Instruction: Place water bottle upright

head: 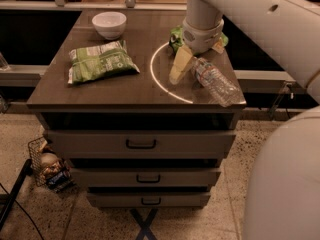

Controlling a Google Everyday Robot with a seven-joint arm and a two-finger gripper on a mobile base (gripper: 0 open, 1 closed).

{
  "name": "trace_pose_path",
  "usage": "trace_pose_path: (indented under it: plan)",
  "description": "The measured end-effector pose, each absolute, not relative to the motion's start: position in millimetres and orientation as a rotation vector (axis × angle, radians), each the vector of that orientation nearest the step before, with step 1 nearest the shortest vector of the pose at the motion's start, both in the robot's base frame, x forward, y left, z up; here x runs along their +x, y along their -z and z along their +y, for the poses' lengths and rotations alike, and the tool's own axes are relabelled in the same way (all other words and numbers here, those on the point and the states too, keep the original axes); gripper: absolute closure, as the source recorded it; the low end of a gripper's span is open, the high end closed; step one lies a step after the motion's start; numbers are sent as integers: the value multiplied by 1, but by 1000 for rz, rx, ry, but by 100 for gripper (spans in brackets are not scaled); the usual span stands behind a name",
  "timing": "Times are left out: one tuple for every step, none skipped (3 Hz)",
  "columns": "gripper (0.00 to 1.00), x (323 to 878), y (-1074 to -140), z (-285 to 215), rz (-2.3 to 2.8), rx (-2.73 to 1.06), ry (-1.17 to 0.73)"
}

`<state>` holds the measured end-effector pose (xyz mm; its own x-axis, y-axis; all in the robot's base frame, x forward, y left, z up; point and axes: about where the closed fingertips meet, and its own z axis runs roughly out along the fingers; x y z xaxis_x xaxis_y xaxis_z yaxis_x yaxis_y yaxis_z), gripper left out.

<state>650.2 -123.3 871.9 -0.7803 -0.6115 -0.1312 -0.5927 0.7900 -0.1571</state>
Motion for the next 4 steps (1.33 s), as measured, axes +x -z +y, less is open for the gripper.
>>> trace_pose_path:
  plan:
    - [0, 664, -851, -113, 2857, -932, 157]
    - [0, 671, -842, -110, 2894, -912, 161]
    - [0, 675, -843, -125, 2921, -828, 161]
    - [0, 675, -851, -143, 2929, -737, 161]
